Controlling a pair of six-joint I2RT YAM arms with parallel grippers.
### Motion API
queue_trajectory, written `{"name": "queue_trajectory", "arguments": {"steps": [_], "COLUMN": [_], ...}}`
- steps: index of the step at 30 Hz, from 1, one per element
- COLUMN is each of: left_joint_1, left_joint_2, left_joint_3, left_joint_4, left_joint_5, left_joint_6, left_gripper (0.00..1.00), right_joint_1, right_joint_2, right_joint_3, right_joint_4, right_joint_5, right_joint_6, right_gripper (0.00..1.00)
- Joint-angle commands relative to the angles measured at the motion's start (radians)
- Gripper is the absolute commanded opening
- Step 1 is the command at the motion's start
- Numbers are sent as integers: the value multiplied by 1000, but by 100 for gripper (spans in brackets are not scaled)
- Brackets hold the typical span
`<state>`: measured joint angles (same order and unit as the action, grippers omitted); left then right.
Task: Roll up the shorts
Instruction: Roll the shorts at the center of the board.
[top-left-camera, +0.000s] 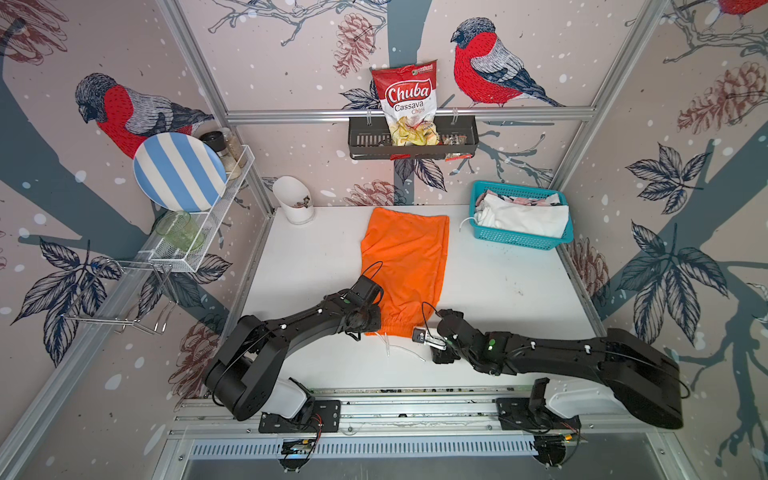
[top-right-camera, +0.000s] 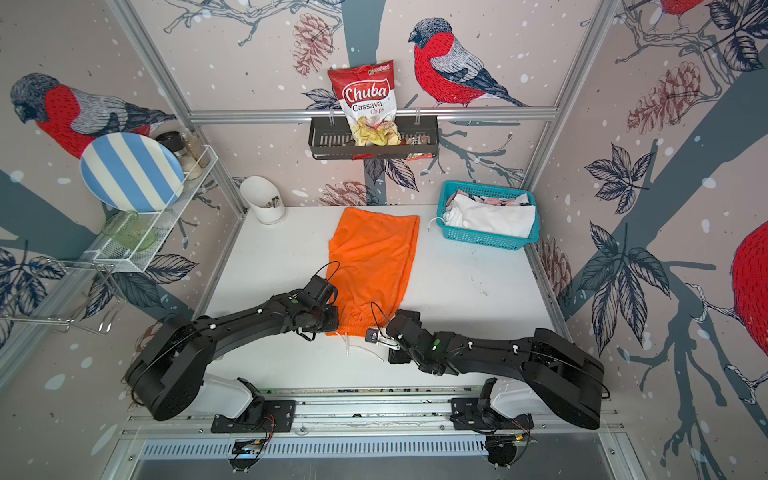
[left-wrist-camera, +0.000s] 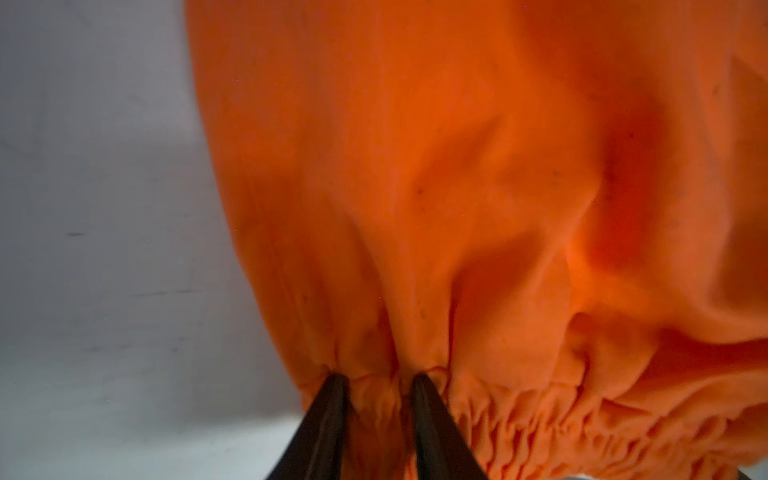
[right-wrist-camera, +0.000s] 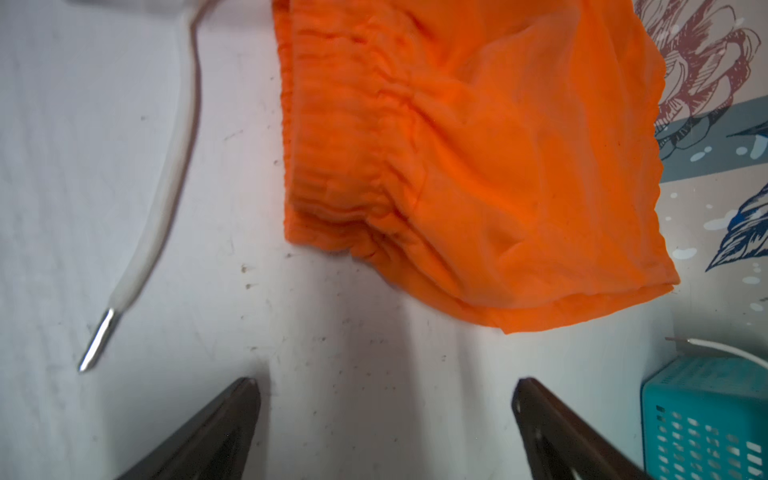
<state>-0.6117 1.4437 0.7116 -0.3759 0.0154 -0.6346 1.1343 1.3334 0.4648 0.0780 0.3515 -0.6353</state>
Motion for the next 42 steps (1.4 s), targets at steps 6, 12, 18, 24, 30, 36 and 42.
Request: {"name": "queue_trajectory", "arguments": {"steps": [6, 12, 18, 24, 30, 36, 42], "left_joint_1": [8, 13, 41, 50, 51, 52, 54], "left_joint_2": [41, 50, 45, 58, 57, 55, 32], "left_joint_3": [26, 39, 57, 81, 84, 88, 90], "left_joint_4": [-50, -58, -58, -58, -54, -56, -54], "left_joint_5": [61, 62, 69, 84, 81, 82, 69], "left_joint_6": [64, 91, 120, 148, 152, 159, 151], "left_gripper": [33, 33, 33, 33, 33, 33, 33], "right_joint_1": [51, 84, 100, 139, 139, 140, 136], "right_joint_2": [108, 231, 277, 343, 379, 325, 304], "right_joint_3": [-95, -77, -51, -23, 6, 32, 63], "right_joint_4": [458, 525, 500, 525, 505, 396, 317], "right_joint_5": [117, 107, 94, 101, 89, 45, -21], "right_joint_6": [-347, -481, -564, -621, -661, -618, -553], "right_gripper": [100, 100, 100, 96, 92, 55, 18]}}
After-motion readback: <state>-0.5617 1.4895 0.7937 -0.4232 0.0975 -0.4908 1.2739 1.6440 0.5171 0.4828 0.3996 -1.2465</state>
